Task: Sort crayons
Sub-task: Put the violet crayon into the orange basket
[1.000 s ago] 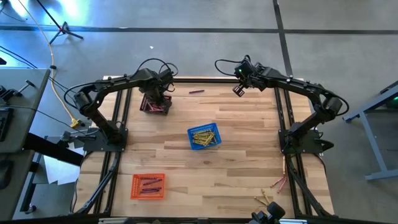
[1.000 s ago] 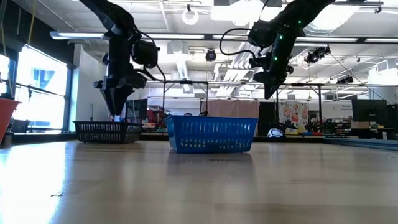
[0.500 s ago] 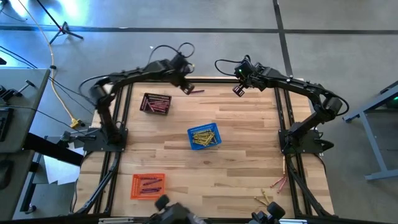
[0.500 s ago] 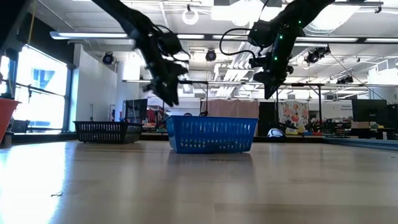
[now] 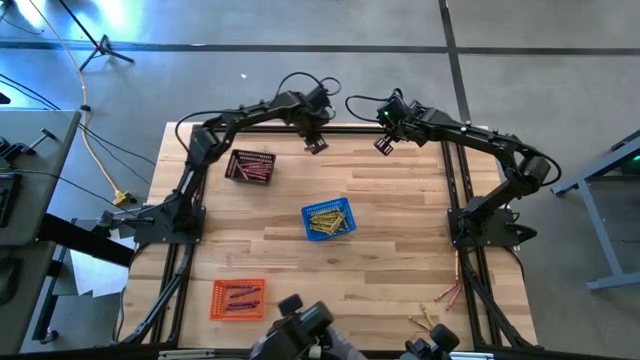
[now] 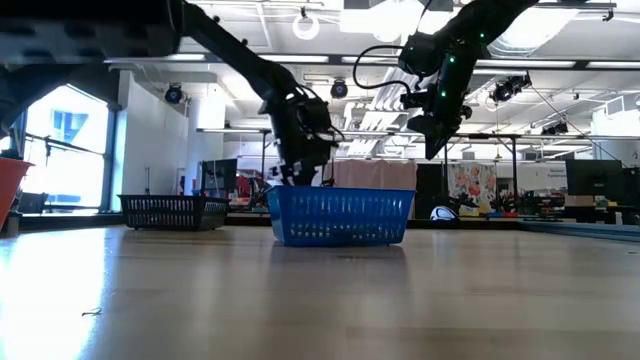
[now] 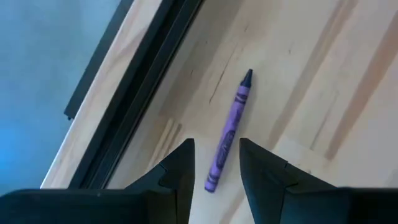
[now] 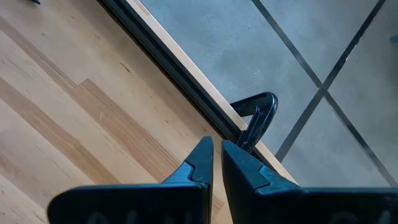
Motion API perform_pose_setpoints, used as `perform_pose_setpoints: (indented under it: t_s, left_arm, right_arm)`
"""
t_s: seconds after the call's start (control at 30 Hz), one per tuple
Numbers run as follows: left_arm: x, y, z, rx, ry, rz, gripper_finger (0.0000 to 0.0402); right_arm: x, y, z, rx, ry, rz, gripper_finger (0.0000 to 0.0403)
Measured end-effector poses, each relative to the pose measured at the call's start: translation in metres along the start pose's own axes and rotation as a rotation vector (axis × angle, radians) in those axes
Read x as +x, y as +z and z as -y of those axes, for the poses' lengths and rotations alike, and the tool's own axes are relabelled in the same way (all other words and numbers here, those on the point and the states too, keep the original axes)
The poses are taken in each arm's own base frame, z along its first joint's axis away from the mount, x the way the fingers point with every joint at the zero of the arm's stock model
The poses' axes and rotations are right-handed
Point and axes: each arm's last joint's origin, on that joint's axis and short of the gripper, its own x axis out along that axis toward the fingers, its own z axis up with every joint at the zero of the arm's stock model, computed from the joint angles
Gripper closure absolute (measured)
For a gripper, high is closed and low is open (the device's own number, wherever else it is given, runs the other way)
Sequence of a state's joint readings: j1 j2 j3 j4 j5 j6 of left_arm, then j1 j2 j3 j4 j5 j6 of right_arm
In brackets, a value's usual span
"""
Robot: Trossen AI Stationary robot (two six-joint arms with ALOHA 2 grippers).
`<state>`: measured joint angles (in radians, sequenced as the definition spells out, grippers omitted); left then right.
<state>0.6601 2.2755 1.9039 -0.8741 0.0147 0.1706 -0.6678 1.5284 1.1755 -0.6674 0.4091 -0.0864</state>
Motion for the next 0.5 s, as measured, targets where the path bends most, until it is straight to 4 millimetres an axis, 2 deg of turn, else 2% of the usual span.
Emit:
perform_pose_setpoints:
  t_s: [0.5]
  left_arm:
    - [0.026,-0.007,0.001,0.021,-0.026,-0.113,0.0288]
  right_arm:
    - [0.000,0.000,0.000,0.000,0.000,0.000,0.0387]
